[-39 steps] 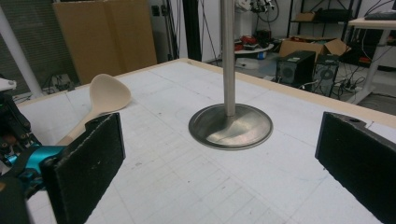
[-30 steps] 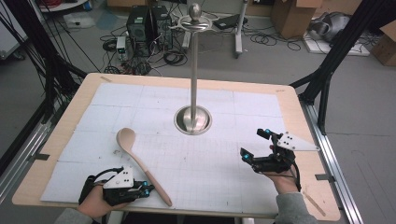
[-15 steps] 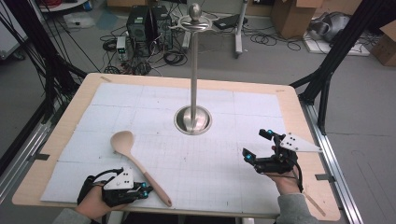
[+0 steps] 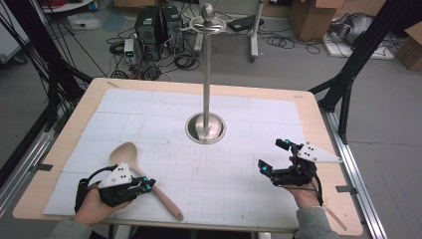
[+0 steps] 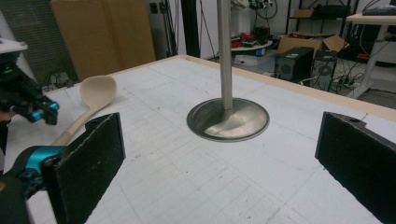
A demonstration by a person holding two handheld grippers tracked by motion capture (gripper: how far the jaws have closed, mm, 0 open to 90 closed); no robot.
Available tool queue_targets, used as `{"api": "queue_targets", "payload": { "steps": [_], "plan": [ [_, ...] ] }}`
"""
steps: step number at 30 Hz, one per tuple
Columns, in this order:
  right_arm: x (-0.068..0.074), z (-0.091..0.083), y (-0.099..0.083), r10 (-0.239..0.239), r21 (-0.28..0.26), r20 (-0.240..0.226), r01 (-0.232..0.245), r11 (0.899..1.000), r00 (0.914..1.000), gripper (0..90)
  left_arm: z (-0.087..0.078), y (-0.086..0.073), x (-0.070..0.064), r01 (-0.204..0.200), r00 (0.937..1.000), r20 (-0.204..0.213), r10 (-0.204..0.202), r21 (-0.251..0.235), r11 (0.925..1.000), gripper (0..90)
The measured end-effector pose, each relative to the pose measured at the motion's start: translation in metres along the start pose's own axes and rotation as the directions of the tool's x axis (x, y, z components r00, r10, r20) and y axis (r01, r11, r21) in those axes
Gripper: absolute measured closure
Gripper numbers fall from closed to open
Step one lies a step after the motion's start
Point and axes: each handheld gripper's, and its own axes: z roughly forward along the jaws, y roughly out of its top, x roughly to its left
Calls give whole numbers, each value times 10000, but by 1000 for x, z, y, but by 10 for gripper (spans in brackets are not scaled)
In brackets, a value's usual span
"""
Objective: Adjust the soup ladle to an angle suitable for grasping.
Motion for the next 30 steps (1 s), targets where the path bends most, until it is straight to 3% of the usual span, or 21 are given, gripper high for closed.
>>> {"api": "queue_targets", "payload": {
  "steps": [5, 8, 10, 14, 17, 21, 25, 30],
  "plan": [
    [1, -1, -1, -116, 53, -6, 116, 9999, 9999, 1, 3, 1, 20, 240, 9958, -884, -247, -87, 9997, 898],
    [1, -1, -3, -94, 185, 24, 93, 9998, 10000, 1, 8, 1, 27, -191, 9899, -1399, 216, 194, 9996, 898],
    [2, -1, -3, -166, 249, 46, 165, 9996, 9999, 1, 12, 0, 29, -356, 9878, -1506, 410, 382, 9986, 898],
    [5, -3, -3, -140, 211, 43, 139, 9997, 9999, 1, 18, 0, 39, -77, 9843, -1755, 171, 542, 9985, 898],
    [5, -3, -3, -206, 192, 18, 206, 9996, 9998, 1, 22, -2, 45, 214, 9808, -1948, -31, 918, 9955, 899],
    [4, -5, -3, 15, 79, -61, -14, 10000, 10000, 1, 24, -3, 48, 475, 9801, -1971, -245, 1130, 9925, 899],
    [3, -5, -2, 238, -121, -73, -239, 9996, 9997, 1, 30, -5, 52, 745, 9745, -2206, -406, 1475, 9863, 899],
    [4, -5, -3, 180, -21, -131, -180, 9998, 9998, 1, 29, -6, 58, 1125, 9725, -2188, -799, 1408, 9836, 899]
  ]
}}
